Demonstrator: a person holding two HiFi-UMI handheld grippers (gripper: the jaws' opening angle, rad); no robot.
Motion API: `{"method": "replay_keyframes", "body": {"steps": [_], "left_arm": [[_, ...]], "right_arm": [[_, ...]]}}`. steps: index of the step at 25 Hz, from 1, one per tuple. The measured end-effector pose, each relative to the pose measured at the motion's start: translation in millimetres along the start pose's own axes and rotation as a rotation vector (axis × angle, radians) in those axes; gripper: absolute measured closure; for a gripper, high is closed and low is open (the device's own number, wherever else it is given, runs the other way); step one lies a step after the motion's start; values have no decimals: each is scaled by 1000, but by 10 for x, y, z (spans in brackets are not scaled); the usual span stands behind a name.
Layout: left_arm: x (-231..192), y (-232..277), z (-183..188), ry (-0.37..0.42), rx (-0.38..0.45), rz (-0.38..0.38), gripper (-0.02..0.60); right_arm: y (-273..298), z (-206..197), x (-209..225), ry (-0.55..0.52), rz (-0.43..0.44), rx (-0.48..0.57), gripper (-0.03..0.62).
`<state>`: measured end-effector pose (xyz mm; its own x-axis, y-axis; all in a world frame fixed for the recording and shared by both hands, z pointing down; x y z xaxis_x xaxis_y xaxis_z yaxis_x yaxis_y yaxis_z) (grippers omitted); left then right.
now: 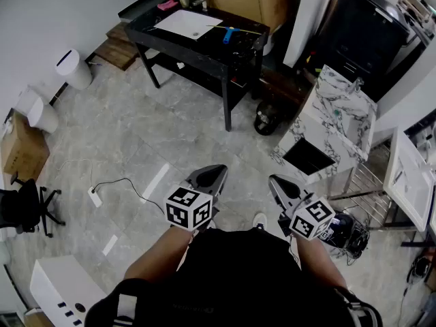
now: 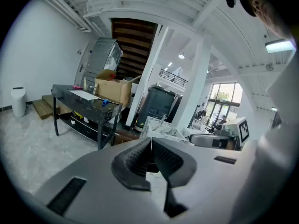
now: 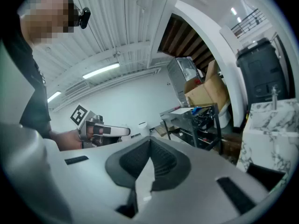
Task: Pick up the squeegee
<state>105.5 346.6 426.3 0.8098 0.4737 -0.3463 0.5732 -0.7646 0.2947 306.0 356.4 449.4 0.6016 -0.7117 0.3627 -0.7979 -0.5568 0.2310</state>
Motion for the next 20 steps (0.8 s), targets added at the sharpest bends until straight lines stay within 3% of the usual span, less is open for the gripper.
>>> {"method": "replay_keyframes", "body": {"steps": [3, 16, 20], "left_arm": [[-84, -44, 19, -31, 15, -2, 563], [-271, -148, -39, 9, -24, 41, 563], [-321, -186, -15, 1, -12, 38, 564]], "right_arm": [[68, -4, -35, -2, 3, 0, 586], [277, -59, -139, 15, -8, -26, 586], [330, -42, -183, -23, -25, -52, 586]]}}
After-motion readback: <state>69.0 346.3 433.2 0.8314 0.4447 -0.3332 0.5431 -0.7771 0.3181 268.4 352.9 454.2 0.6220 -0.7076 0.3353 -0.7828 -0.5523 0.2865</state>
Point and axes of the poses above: the fingertips, and each gripper's own axes: y forward along the fingers, x to its right, z out of its top, the point moved 5 cm from there along -y, backward along the fingers, and after that the axes turned 2 degrees about y, right-handed, at the moved point
